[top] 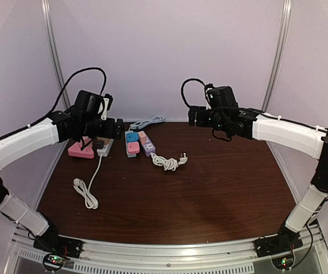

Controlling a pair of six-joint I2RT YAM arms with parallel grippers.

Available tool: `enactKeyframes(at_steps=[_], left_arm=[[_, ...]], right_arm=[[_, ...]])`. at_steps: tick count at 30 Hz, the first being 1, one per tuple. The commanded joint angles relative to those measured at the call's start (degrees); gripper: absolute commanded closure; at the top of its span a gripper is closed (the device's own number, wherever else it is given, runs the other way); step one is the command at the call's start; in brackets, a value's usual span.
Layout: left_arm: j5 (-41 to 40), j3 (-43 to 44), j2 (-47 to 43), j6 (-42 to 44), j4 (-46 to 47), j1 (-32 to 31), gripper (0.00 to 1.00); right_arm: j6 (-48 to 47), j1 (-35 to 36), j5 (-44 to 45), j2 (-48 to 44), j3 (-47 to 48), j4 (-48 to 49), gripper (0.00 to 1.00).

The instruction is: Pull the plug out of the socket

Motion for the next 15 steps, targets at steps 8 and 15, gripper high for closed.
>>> enactKeyframes(at_steps=[8,15], left_arm=[[-4.46,9.26,6.80,-6.63,-4.65,-0.89,0.02],[-9.95,20.94,19.21,-13.91,-9.36,-3.85,0.03]], right_arm=[[-0.70,-0.42,1.40,0.54,-1.08,-1.40,0.00],[-1.08,-0.81,0.09,0.71,-0.94,-3.04,0.00]])
